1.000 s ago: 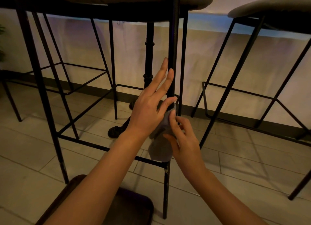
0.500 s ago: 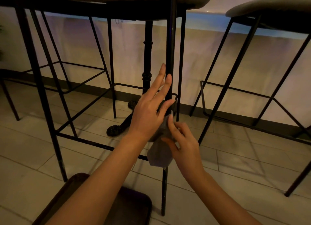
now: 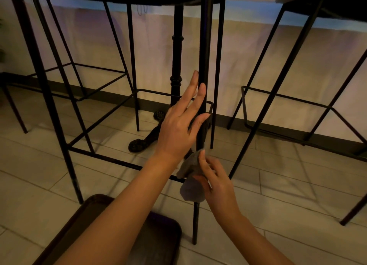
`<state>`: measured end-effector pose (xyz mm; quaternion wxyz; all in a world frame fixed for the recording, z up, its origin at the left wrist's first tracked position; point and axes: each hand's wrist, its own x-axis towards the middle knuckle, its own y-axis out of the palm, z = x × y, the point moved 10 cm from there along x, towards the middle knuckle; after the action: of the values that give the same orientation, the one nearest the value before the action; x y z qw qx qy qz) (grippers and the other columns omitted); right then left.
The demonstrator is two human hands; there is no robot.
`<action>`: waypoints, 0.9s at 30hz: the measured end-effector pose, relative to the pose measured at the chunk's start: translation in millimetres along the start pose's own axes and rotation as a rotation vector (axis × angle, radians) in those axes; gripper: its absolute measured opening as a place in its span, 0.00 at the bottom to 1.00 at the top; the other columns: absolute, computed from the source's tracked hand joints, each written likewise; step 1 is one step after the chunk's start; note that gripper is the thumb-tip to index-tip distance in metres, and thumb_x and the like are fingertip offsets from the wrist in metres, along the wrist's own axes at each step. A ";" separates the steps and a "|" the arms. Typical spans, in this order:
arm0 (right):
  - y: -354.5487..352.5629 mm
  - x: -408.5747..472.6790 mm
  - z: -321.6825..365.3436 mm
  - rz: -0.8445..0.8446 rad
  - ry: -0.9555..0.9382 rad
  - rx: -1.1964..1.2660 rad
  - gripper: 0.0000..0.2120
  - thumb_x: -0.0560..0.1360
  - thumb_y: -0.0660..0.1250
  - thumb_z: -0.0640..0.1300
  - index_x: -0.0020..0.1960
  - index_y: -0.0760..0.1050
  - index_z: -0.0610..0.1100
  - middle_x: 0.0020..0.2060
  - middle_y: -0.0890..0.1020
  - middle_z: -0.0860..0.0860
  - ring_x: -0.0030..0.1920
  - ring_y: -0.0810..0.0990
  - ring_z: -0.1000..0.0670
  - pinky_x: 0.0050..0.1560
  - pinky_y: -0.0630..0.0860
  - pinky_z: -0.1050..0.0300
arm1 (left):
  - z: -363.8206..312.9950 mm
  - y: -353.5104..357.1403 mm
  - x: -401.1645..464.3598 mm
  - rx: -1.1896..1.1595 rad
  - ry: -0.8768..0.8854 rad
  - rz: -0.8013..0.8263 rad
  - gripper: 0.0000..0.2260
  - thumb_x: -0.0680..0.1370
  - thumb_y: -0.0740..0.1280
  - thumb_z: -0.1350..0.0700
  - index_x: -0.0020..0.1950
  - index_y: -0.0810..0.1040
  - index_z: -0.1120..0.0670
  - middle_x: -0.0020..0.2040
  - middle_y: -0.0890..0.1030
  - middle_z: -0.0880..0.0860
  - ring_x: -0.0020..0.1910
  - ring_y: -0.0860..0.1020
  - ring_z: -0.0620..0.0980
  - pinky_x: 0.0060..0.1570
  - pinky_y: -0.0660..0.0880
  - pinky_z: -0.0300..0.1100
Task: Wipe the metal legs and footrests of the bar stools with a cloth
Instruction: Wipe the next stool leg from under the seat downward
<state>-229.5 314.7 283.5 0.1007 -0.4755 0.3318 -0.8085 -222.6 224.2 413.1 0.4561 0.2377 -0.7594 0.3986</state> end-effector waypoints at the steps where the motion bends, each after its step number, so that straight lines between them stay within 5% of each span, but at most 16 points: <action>1: 1.0 -1.4 -0.6 0.007 0.003 0.002 0.27 0.75 0.57 0.43 0.73 0.55 0.45 0.59 0.69 0.50 0.56 0.72 0.54 0.55 0.71 0.66 | 0.0 0.7 -1.4 0.004 0.000 0.001 0.23 0.79 0.59 0.54 0.72 0.56 0.59 0.74 0.57 0.55 0.71 0.54 0.32 0.63 0.72 0.50; 9: -9.3 9.8 1.2 -0.047 0.023 0.034 0.29 0.72 0.65 0.39 0.71 0.59 0.44 0.56 0.72 0.48 0.52 0.74 0.52 0.51 0.75 0.62 | 4.2 10.8 -19.2 0.010 -0.002 0.037 0.24 0.79 0.58 0.54 0.73 0.53 0.55 0.73 0.47 0.40 0.71 0.53 0.32 0.62 0.73 0.49; 15: 2.5 -1.9 -5.9 -0.029 0.047 0.044 0.26 0.75 0.60 0.44 0.71 0.59 0.43 0.55 0.76 0.43 0.54 0.76 0.49 0.53 0.77 0.57 | 5.4 13.1 -24.0 -0.011 0.010 0.037 0.24 0.80 0.59 0.54 0.72 0.53 0.55 0.73 0.44 0.36 0.70 0.57 0.33 0.61 0.74 0.48; 22: 19.5 -26.4 -19.9 0.044 0.124 0.075 0.26 0.75 0.58 0.48 0.70 0.61 0.39 0.50 0.78 0.45 0.47 0.78 0.50 0.46 0.80 0.56 | 3.4 12.1 -25.4 -0.025 0.004 0.026 0.22 0.80 0.57 0.52 0.72 0.54 0.55 0.73 0.44 0.35 0.64 0.68 0.46 0.54 0.77 0.50; 27: 11.3 -16.0 -13.3 -0.001 0.118 0.033 0.28 0.76 0.56 0.47 0.73 0.53 0.43 0.53 0.77 0.45 0.51 0.75 0.54 0.53 0.73 0.65 | 2.5 14.5 -29.5 -0.036 0.009 0.036 0.24 0.81 0.56 0.52 0.73 0.48 0.46 0.73 0.42 0.35 0.62 0.71 0.46 0.46 0.79 0.45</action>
<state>-233.9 319.6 260.8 0.0884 -0.4252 0.3238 -0.8406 -220.5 230.4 380.8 0.4564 0.2139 -0.7686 0.3940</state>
